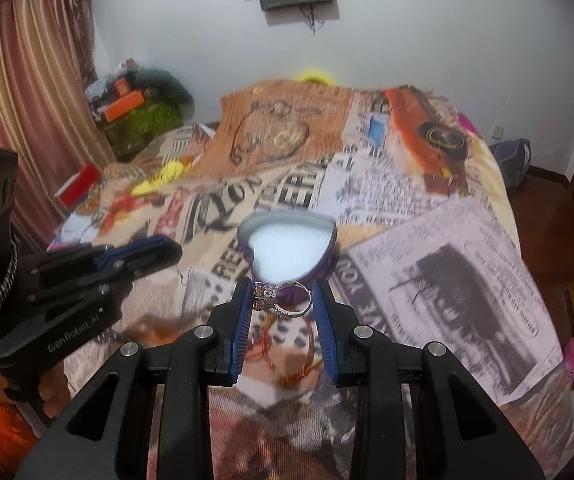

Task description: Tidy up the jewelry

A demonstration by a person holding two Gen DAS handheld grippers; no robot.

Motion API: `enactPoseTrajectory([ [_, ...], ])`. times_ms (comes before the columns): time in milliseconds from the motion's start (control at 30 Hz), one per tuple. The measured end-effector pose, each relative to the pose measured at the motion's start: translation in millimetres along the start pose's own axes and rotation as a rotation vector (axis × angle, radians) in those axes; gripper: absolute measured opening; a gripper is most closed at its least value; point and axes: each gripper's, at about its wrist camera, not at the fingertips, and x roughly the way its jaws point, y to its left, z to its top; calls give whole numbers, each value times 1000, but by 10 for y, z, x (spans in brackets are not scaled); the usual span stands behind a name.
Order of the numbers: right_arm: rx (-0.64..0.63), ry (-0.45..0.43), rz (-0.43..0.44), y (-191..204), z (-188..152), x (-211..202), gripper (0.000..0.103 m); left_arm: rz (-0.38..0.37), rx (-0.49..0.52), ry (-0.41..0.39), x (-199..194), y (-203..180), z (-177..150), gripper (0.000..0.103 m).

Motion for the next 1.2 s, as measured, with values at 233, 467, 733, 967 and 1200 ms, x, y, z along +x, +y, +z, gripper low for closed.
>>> enactPoseTrajectory([
  [233,6,-74,2,2,193,-54,28,5,25,-41,12,-13,176,8],
  [467,-15,-100,-8,-36,323,63,28,-7,23,-65,106,39,339,8],
  [733,-25,-70,-16,-117,397,332,28,-23,-14,-24,399,185,394,8],
  [967,-45,-19,-11,-150,389,556,28,-10,-10,10,636,256,403,8],
  [1200,-52,45,-2,-179,328,792,28,-28,15,52,849,198,377,8],
])
